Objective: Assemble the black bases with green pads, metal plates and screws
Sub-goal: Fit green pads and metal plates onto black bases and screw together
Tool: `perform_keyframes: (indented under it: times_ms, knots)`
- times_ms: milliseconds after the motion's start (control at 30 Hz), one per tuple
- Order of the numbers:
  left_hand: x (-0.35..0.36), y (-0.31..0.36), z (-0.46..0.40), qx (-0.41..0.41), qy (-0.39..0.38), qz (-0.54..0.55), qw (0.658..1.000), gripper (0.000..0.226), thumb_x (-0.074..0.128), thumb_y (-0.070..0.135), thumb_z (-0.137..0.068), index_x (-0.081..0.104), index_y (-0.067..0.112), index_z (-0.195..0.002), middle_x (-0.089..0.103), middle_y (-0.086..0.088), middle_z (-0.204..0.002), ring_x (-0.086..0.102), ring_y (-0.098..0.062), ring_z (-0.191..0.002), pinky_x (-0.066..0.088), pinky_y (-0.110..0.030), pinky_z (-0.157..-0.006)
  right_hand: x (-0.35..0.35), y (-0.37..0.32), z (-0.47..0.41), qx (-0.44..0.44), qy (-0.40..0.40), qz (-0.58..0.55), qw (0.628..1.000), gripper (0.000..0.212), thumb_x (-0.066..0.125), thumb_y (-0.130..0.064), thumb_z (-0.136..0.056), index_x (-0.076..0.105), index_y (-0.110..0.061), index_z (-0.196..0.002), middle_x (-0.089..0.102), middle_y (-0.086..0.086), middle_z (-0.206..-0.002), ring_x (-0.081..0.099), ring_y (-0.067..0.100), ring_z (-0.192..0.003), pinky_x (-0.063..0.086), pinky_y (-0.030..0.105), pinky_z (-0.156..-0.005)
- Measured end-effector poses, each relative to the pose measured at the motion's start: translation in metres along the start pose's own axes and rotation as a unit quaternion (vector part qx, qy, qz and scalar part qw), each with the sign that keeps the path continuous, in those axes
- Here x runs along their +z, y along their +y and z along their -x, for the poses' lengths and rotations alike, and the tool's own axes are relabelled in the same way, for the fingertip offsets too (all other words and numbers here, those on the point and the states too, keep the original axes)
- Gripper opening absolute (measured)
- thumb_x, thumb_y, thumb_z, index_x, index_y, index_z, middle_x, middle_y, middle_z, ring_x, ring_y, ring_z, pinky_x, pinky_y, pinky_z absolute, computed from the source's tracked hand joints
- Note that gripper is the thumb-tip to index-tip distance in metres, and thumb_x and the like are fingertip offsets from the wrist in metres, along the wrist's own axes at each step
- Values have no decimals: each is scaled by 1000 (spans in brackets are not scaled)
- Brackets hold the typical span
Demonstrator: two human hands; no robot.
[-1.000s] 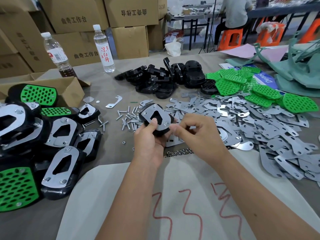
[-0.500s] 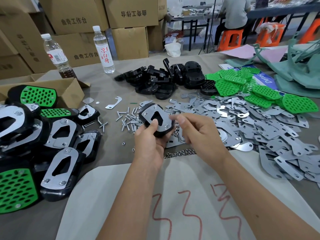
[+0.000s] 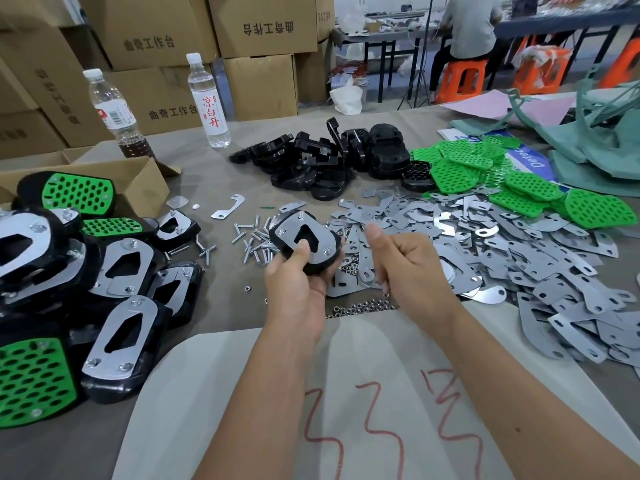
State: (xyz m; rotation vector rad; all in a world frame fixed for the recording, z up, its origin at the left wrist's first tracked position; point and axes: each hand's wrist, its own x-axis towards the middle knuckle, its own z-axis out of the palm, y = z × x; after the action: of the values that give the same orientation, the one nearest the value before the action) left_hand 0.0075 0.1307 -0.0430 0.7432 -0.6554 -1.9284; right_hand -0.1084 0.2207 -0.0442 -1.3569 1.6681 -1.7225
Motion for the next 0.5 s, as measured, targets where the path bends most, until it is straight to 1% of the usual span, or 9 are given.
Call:
perform_keyframes:
  times_ms: [33,67,133,167,200,267,333,433,500]
  knots:
    - [0,1,-1,2,0,6,1000,21,47,1,-107,63,-6,-119,76,-25,-107,77,-38,-88,64,-47,-85,-1,0,0,-10,14,0,1000,68,55,-47,-103,51,3,-57,35,12,-44,31,13,-41,26,23,-44]
    - [0,1,-1,3,1,4,1000,20,47,1,-107,63,-5,-117,77,-21,-102,78,-35,-85,64,-46,-84,-1,0,1,-26,16,11,999,59,57,-42,-104,57,0,-62,37,5,-45,32,11,-42,27,23,-45]
    - [1,-1,0,6,2,-27,1000,18,50,2,-106,65,0,-116,78,-16,-101,78,-29,-84,65,-42,-82,3,1,0,-39,1,53,998,28,61,-30,-105,70,-11,-85,48,-3,-50,41,10,-46,32,24,-46]
    - [1,-2,1,6,2,-48,999,19,51,3,-106,66,2,-117,77,-16,-104,77,-29,-88,65,-40,-80,5,2,0,-38,-15,83,996,13,62,-27,-104,69,-18,-98,57,-1,-56,49,13,-48,37,27,-47]
    - [2,-3,2,6,-4,-66,998,19,51,4,-106,66,4,-117,77,-17,-108,75,-31,-92,64,-39,-78,7,2,-1,-39,-28,118,992,5,62,-27,-104,63,-23,-105,62,0,-61,55,18,-52,42,33,-49]
    - [4,-5,5,6,-23,-95,995,19,52,5,-106,66,4,-118,76,-20,-108,72,-33,-89,59,-41,-74,11,3,-2,-46,-49,194,979,9,59,-30,-105,52,-26,-107,63,-2,-67,56,19,-58,47,41,-57]
    - [5,-5,7,12,-32,-108,994,17,54,4,-104,65,4,-117,74,-17,-99,69,-28,-77,56,-44,-76,12,4,-2,-52,-54,251,965,11,55,-30,-106,46,-25,-103,57,-6,-65,53,15,-60,46,43,-60]
    - [4,-5,7,17,-39,-121,992,19,58,4,-102,62,5,-121,74,-13,-100,68,-30,-84,58,-54,-83,13,2,-2,-58,-63,301,950,12,48,-29,-107,41,-26,-99,56,-7,-68,53,21,-66,47,48,-63]
    - [3,-3,7,13,-52,-124,991,20,58,3,-101,58,4,-122,73,-11,-99,69,-29,-84,62,-48,-73,13,0,-2,-61,-75,329,939,12,43,-29,-108,37,-27,-98,57,-5,-71,53,24,-68,47,47,-62]
